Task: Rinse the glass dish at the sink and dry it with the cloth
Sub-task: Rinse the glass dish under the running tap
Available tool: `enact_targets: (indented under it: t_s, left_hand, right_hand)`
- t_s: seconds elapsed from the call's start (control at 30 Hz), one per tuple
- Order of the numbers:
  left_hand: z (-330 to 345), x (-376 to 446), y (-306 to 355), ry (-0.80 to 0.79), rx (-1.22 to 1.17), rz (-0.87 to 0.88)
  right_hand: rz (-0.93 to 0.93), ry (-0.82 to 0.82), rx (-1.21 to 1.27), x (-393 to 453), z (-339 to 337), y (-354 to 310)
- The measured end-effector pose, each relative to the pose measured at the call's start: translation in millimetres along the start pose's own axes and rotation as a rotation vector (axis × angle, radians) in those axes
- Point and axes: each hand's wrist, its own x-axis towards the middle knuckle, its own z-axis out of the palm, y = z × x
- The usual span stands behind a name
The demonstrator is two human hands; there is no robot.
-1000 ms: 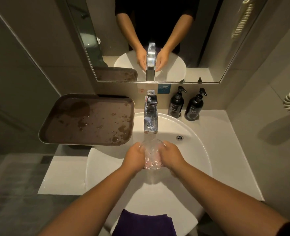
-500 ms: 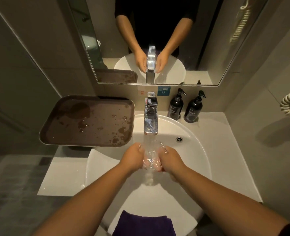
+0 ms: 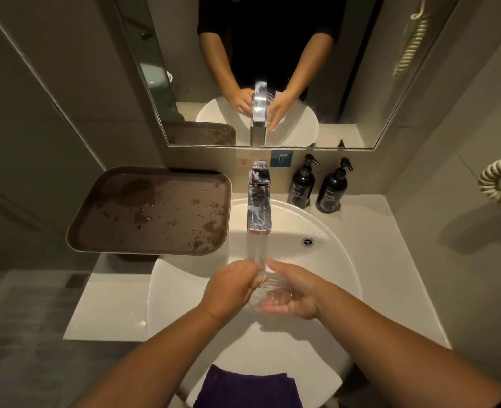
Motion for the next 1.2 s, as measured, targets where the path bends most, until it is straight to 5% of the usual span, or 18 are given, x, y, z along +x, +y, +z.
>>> enact_targets:
  t_s: [0.1,0.2,0.33,0.43,0.6,0.77,0.83,0.93,1.2]
  left_hand:
    - [-0.6,4.3,-10.6,0.012,-0.009,0.044]
    - [-16.0,11.5,1.4,-0.011,-0.181,-0.193]
    - [-29.4,14.7,22.6,-0.284,-1.047,-0.615]
    - [-23.3,23.9,15.2,-0.117,-1.468,-0.838]
    - [1.2,37.7,14.1,0.134,-1.018,-1.074]
    - [10.1,38.2,24.6,0.271,-0.791,-1.151]
    - [14.1,37.9,27.5,0.357,-0.842,-1.193]
    - [13.1,37.5,20.9,0.443,-1.074,-1.257]
    - [5.3,40.2,20.9,0.211,-1.207,-1.075]
  right_hand:
    - [0.012,-0.005,-0.017,7.9,4.6,0.6]
    - [-0.152,0.006,0.095,12.6,7.7,-6.5]
    - [-0.549,0.162,-0.136,24.0,1.3,-21.3]
    - [-0.673,0.15,-0.286,21.5,-0.4,-26.0]
    - [-0.746,0.118,-0.578,29.5,12.7,-18.9]
    - [-0.672,0.444,-0.538,30.1,29.0,-18.3]
    - [-0.632,0.344,-0.399,33.0,27.5,-16.8]
    - [-0.666,-0.023,-0.439,33.7,17.4,-12.2]
    - [-0.776,0.359,-0.412,36.2,14.8,-16.2]
